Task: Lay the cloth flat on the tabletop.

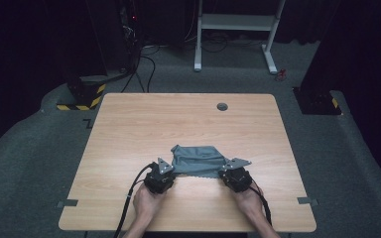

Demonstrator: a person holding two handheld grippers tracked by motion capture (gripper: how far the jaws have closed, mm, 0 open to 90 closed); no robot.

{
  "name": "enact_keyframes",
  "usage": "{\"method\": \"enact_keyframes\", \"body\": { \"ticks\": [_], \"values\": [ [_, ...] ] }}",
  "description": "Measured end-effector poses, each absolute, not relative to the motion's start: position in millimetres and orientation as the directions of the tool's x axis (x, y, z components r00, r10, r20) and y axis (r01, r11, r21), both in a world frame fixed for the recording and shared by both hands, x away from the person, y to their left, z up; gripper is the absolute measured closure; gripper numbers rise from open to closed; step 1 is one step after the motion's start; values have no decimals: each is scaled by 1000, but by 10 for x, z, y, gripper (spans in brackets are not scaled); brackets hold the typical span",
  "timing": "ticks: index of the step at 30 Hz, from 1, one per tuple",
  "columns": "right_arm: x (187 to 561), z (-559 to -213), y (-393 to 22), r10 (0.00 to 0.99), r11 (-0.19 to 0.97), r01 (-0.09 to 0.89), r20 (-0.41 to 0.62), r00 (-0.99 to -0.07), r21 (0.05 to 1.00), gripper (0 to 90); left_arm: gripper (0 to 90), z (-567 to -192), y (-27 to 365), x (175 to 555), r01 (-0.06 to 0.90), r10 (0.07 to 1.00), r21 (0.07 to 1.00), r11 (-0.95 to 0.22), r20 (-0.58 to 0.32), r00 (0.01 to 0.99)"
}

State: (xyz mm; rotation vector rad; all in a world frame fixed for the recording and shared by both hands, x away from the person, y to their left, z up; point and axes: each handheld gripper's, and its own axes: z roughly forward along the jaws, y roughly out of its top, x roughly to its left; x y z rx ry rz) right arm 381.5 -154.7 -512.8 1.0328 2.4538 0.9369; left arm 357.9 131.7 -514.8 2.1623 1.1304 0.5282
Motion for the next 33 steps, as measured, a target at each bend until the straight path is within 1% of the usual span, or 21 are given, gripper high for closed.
{"method": "enact_keyframes", "body": {
  "ticks": [3, 6, 9, 10, 12, 15, 19, 25, 27, 28, 29, 30, 32, 33],
  "values": [
    [3786, -5062, -1652, 726, 513, 513, -30, -687, 688, 900, 808, -5132, 1401, 3536, 573, 821, 680, -458, 76, 566],
    [3722, -5014, -1737, 728, 500, 521, -11, -685, 691, 900, 803, -5098, 1465, 3454, 565, 817, 697, -443, 53, 575],
    [3652, -5023, -1770, 715, 516, 516, -12, -699, 684, 900, 745, -5062, 1498, 3417, 566, 816, 710, -420, 23, 577],
    [3635, -5034, -1773, 712, 525, 515, -19, -702, 678, 900, 721, -5052, 1504, 3431, 565, 816, 707, -425, 29, 578],
    [3618, -5053, -1788, 716, 529, 518, -26, -697, 673, 900, 678, -5046, 1498, 3468, 574, 822, 715, -400, 3, 570],
    [3617, -5058, -1842, 733, 510, 530, -21, -680, 678, 900, 640, -5039, 1483, 3574, 588, 829, 719, -371, -28, 558],
    [3607, -5075, -1882, 738, 521, 523, -48, -673, 674, 899, 612, -5053, 1410, 3725, 607, 833, 710, -358, -52, 552],
    [3632, -5099, -1935, 759, 510, 541, -52, -650, 669, 894, 577, -5062, 1258, 3884, 606, 826, 711, -357, -63, 560],
    [3637, -5100, -1930, 764, 502, 546, -48, -643, 671, 867, 572, -5073, 1210, 3927, 607, 825, 712, -353, -68, 561],
    [3639, -5098, -1926, 764, 503, 544, -50, -643, 672, 833, 578, -5082, 1188, 3952, 604, 823, 709, -364, -59, 565],
    [3642, -5095, -1923, 764, 502, 540, -54, -643, 676, 776, 596, -5090, 1169, 3974, 600, 819, 704, -379, -46, 572],
    [3644, -5095, -1914, 766, 497, 538, -53, -641, 681, 752, 635, -5096, 1143, 3984, 600, 815, 703, -382, -50, 578],
    [3655, -5096, -1896, 761, 503, 536, -54, -646, 678, 747, 740, -5084, 1101, 3999, 583, 797, 702, -409, -36, 603],
    [3661, -5100, -1887, 759, 508, 535, -56, -649, 675, 766, 785, -5068, 1086, 4011, 569, 787, 702, -429, -20, 617]
  ]
}}
